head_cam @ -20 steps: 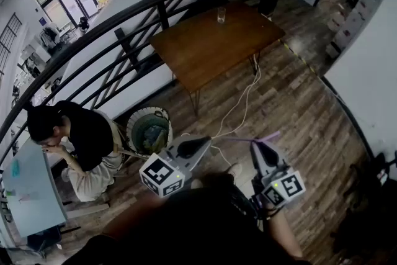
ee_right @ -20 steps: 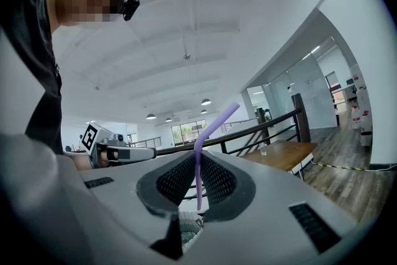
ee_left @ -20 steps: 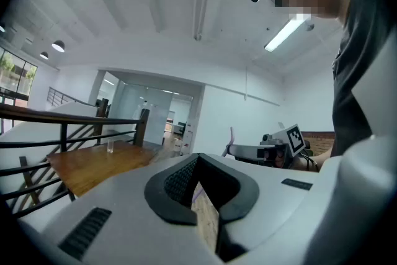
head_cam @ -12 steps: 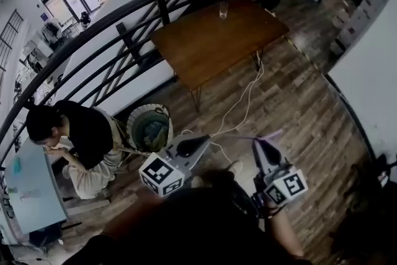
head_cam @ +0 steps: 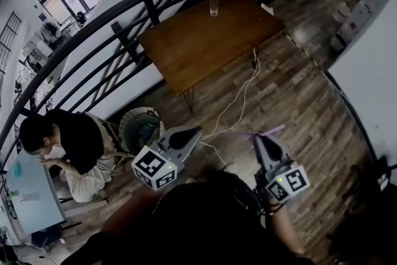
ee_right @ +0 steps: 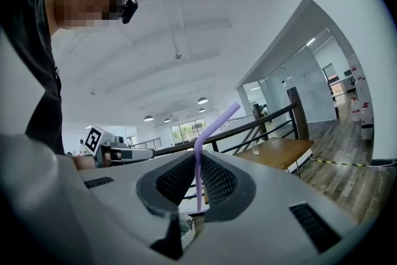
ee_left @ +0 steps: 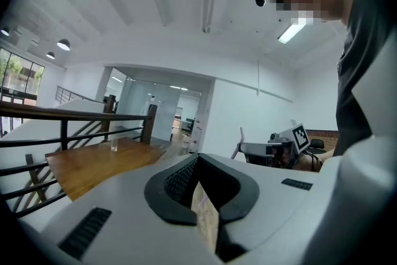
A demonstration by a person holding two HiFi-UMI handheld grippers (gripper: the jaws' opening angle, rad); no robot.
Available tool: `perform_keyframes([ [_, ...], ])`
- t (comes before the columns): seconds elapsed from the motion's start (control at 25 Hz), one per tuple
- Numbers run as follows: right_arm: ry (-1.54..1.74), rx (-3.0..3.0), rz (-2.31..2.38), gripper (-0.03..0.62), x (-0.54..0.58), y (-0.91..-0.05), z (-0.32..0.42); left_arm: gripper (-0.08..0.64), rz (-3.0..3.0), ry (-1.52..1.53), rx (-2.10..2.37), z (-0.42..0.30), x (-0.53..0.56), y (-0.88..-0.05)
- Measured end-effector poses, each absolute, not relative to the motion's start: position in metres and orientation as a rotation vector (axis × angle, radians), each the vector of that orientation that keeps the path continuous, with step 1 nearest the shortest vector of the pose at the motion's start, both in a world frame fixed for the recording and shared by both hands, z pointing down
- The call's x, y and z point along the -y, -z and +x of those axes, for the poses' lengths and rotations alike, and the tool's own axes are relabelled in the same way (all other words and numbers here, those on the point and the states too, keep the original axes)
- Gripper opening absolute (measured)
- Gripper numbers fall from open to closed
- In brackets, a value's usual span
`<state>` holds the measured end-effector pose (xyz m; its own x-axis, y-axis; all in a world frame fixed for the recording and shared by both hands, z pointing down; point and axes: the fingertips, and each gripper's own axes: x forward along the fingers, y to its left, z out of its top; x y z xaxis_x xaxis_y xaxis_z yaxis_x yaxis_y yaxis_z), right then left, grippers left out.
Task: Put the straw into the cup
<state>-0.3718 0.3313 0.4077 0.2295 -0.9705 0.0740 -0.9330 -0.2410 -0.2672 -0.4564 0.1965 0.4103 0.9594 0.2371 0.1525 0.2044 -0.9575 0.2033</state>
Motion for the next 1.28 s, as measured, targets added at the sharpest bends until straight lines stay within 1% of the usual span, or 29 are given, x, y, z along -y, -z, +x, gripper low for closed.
perform_keyframes([
  [0.24, 0.298, -1.865, -2.283, 0.037, -0.350, -0.398, -0.306, 0.011, 2.946, -0.236, -0.302, -0.387, -0.214, -0.406],
  [0.4, 0.263, -1.889, -2.279, 0.037, -0.370, -0.382, -0.272, 0.011, 2.954, -0.246, -0.286, -0.358, -0.229, -0.402],
  [0.52, 0.281, -1.860, -2.281, 0.037, -0.383, -0.386, -0.249, 0.011, 2.943, -0.259, -0.302, -0.342, -0.242, -0.405],
  [1.28, 0.295, -1.704, -2.362, 0.037, -0.412, -0.397, -0.182, 0.011, 2.923, -0.293, -0.455, -0.255, -0.260, -0.417],
])
